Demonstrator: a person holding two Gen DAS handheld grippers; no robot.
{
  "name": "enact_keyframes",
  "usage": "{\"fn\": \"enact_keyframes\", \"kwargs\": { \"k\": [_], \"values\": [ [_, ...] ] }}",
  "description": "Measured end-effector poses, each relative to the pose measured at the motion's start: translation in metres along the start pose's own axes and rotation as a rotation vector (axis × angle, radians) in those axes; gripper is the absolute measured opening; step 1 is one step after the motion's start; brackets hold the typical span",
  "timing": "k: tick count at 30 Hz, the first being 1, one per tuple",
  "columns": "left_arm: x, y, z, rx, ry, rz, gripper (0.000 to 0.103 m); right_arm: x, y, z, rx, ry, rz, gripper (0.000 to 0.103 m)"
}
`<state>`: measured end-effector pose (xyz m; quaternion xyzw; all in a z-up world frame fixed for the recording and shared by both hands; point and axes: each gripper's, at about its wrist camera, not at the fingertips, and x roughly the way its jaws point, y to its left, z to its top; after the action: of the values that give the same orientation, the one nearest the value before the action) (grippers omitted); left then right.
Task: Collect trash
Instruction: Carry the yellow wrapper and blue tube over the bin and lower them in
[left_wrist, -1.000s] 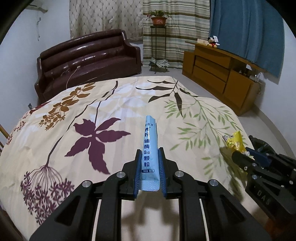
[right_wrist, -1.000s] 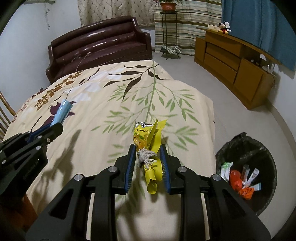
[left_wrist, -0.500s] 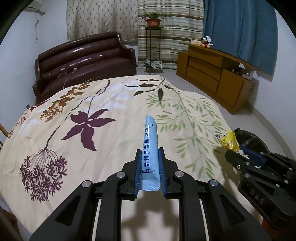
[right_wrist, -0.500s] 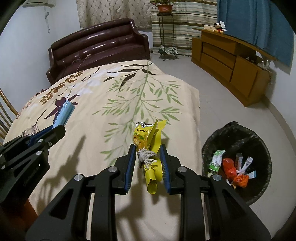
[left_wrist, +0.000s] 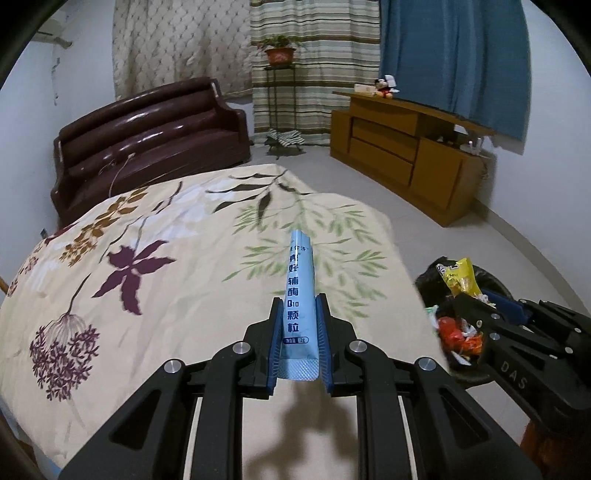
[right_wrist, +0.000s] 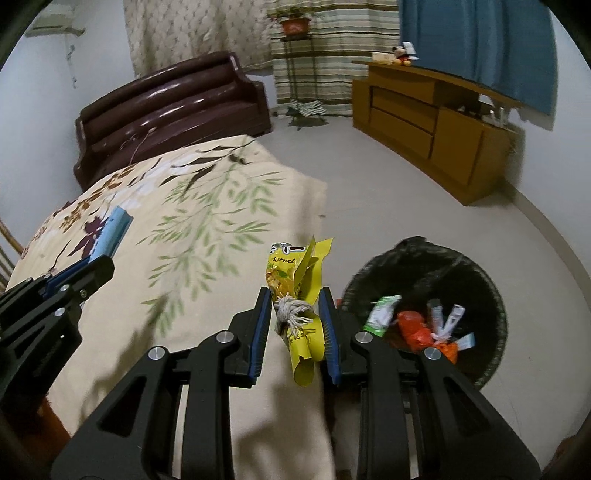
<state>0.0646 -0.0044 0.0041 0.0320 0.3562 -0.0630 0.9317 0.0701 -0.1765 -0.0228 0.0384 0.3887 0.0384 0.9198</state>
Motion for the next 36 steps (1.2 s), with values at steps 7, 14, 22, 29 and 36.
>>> {"fn": "enact_keyframes", "kwargs": {
  "k": [7,14,22,29,36],
  "values": [
    [0.006,-0.041,0.009,0.055,-0.014,-0.048,0.019,-0.007,-0.045,0.000,0.058,-0.018,-0.059,0.026],
    [0.019,-0.082,0.014,0.108,-0.014,-0.099,0.019,-0.011,-0.088,-0.001,0.111,-0.030,-0.133,0.026],
    [0.036,-0.129,0.019,0.158,-0.004,-0.146,0.019,-0.010,-0.132,-0.003,0.171,-0.035,-0.198,0.026],
    [0.057,-0.153,0.020,0.189,0.008,-0.160,0.019,0.000,-0.153,-0.006,0.200,-0.027,-0.220,0.026],
    [0.083,-0.173,0.024,0.217,0.031,-0.155,0.019,0.019,-0.164,-0.003,0.216,-0.014,-0.236,0.026]
  ]
}}
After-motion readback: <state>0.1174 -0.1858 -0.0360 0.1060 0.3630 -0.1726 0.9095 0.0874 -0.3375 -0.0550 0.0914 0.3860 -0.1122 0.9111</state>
